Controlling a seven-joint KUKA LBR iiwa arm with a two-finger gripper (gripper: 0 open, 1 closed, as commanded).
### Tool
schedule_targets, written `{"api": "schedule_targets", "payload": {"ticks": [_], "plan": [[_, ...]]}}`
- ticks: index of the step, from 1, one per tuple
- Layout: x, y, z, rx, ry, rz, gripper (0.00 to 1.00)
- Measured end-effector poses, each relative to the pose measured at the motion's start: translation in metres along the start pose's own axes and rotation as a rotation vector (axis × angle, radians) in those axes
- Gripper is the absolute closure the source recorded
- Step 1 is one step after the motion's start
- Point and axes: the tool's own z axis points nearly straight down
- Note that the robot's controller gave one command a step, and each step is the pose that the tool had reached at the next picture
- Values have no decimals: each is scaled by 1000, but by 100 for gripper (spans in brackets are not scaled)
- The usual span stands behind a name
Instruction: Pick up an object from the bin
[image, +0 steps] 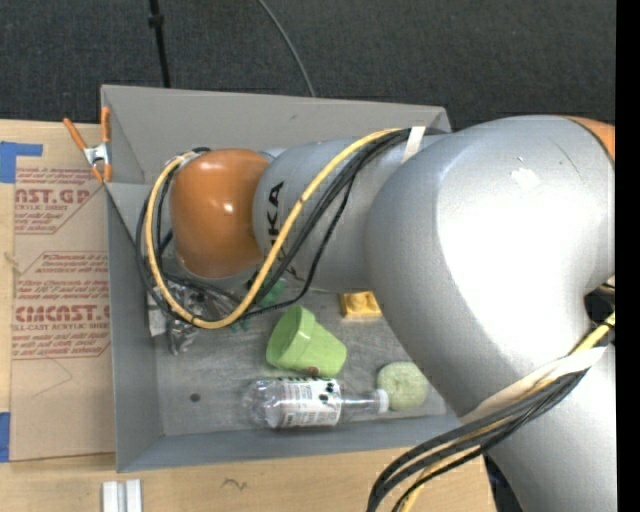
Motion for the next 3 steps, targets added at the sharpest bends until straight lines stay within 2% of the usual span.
{"api": "schedule_targets", "payload": {"ticks": [1, 3], "plan": [[0, 0, 0, -1, 0, 0, 100], [-1, 1, -55, 1, 1, -1, 100]]}}
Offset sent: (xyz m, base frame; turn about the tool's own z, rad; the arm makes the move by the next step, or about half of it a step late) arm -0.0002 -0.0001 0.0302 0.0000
